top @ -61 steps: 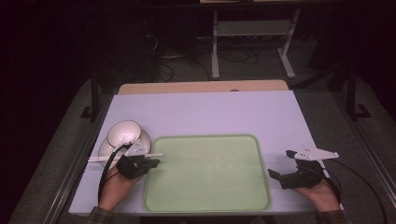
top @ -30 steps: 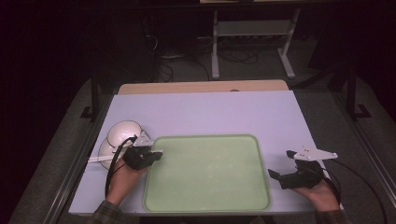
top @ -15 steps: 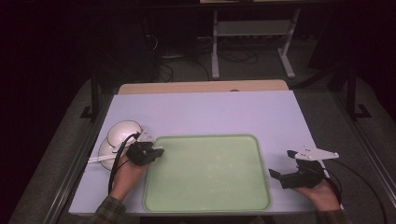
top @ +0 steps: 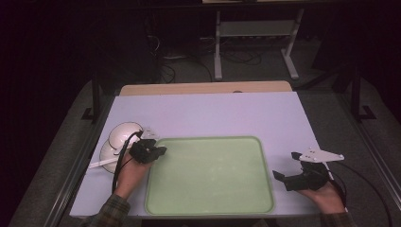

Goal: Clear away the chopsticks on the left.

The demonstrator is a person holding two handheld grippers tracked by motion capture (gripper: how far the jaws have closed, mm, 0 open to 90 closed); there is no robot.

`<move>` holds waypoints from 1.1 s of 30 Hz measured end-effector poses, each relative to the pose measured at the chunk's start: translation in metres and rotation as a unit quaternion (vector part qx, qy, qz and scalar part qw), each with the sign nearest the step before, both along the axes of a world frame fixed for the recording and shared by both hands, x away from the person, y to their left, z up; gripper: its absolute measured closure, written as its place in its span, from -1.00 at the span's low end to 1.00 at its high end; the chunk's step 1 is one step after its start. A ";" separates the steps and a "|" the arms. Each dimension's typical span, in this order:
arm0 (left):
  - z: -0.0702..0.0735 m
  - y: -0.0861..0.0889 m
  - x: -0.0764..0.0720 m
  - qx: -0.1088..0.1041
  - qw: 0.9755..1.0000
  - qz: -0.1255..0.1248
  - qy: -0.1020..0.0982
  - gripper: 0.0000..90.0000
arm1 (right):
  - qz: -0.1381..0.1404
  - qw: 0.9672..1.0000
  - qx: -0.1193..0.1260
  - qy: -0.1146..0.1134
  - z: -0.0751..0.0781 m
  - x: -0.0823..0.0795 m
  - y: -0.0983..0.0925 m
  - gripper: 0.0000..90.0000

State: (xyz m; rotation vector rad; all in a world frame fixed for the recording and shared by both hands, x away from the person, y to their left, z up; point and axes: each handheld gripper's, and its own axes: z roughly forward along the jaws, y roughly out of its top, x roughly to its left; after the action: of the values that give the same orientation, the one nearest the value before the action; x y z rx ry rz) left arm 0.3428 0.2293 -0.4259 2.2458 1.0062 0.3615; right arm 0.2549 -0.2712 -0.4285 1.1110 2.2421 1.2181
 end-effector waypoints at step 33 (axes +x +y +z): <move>0.008 0.002 -0.018 -0.047 0.997 -0.047 0.024 0.99 | 0.003 1.000 -0.001 0.002 -0.001 0.000 0.001 -1.00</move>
State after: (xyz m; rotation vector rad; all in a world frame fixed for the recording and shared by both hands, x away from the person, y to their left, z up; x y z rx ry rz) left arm 0.3247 0.2313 -0.4182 2.2168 0.9183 0.2140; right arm 0.2545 -0.2698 -0.4291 1.1068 2.2512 1.2174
